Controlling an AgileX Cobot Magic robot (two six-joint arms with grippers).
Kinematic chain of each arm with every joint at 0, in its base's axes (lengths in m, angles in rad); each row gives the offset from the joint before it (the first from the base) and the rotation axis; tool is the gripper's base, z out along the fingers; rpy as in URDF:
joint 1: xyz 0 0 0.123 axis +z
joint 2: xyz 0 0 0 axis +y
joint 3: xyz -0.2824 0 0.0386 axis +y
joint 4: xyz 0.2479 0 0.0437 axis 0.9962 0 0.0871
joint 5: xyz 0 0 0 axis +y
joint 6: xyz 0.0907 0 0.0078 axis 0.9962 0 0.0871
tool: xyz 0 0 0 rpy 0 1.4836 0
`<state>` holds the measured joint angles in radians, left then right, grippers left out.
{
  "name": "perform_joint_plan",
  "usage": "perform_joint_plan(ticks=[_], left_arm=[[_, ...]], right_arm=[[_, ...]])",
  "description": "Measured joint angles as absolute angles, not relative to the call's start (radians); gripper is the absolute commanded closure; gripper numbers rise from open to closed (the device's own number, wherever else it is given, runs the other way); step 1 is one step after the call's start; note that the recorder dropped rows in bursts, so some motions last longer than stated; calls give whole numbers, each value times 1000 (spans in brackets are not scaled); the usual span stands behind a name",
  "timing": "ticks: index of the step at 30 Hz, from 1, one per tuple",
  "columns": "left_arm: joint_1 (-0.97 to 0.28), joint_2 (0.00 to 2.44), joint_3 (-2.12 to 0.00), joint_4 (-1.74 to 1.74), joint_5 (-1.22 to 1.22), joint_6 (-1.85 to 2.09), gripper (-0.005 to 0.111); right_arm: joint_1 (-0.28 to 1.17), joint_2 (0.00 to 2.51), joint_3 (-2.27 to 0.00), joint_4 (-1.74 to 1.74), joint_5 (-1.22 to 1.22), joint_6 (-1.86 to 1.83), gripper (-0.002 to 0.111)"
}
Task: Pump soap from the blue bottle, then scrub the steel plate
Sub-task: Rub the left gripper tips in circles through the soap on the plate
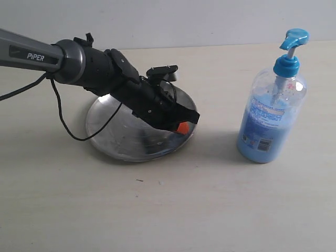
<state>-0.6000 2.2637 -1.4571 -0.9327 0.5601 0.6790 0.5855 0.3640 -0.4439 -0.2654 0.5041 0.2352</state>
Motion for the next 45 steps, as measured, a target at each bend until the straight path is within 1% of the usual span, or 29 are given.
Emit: perform_joint_plan(ticks=[11, 19, 28, 39, 45], left_arm=[[-600, 2270, -1480, -849, 660, 664, 107], [-592, 2257, -1486, -678, 671, 520, 107], [-582, 2236, -1492, -514, 713, 448, 107], [-582, 2228, -1490, -499, 761, 444, 107], [-581, 2228, -1486, -570, 785, 480, 107]], right_arm=[[586, 364, -444, -265, 504, 235, 108], [586, 364, -444, -265, 504, 235, 108], [586, 364, -444, -265, 504, 235, 108], [586, 364, -444, -265, 504, 235, 108], [586, 364, -444, -265, 504, 235, 108]])
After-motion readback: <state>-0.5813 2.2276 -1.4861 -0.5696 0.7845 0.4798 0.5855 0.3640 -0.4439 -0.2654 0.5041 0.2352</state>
